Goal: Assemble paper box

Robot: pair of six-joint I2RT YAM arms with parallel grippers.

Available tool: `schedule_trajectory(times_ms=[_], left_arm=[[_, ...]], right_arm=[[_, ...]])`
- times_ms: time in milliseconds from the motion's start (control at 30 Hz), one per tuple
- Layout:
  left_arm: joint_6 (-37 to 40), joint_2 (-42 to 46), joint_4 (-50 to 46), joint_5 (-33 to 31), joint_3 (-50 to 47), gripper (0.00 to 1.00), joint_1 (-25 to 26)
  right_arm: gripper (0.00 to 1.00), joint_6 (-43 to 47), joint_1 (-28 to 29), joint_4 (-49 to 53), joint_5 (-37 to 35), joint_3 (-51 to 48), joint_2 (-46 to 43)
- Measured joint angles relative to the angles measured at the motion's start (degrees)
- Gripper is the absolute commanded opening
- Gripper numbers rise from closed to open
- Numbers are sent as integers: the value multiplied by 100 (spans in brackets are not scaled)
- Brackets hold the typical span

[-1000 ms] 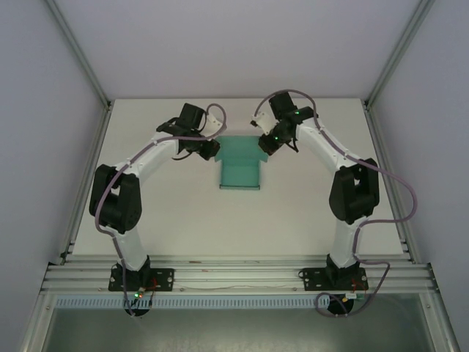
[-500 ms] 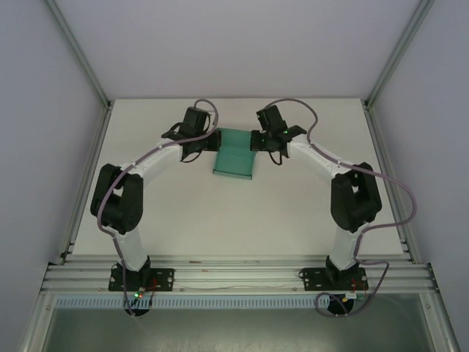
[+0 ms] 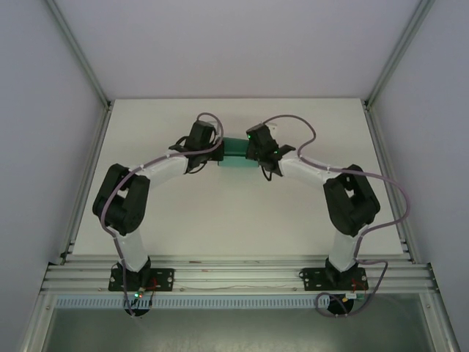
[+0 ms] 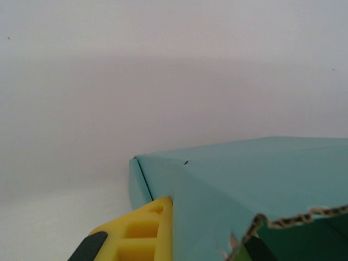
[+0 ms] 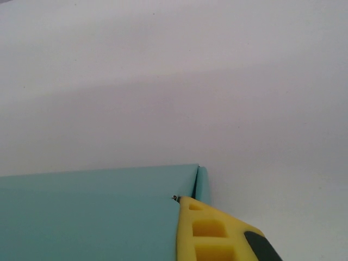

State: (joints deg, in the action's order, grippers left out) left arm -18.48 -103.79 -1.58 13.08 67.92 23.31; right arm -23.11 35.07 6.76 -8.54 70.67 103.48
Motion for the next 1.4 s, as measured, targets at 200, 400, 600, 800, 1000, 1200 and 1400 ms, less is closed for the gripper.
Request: schedule_trajectory(times_ms=[200, 400, 600, 800, 1000, 1200, 1400], left_arm=[[-33, 299, 291, 57, -511, 26, 81], [-70, 822, 22, 229, -979, 62, 162], [-138, 1631, -365, 251, -1150, 100, 173], [-452, 2142, -826, -192, -1084, 100, 118], [-752, 1259, -935, 101, -361, 100, -428], [-868, 197, -894, 649, -39, 83, -608], [-1012, -9, -533, 1023, -378, 67, -608]], right_arm=[[0, 229, 280, -1233, -479, -1056, -372], [0, 743, 494, -2229, -651, -1856, -614], [0, 1176, 546, -2833, -651, -2216, -638], [0, 1563, 702, -3154, -621, -2400, -638], [0, 1858, 756, -3637, -535, -2677, -623], [7, 2157, 831, -4457, -518, -2977, -387], [19, 2398, 960, -4522, -444, -3259, -378]])
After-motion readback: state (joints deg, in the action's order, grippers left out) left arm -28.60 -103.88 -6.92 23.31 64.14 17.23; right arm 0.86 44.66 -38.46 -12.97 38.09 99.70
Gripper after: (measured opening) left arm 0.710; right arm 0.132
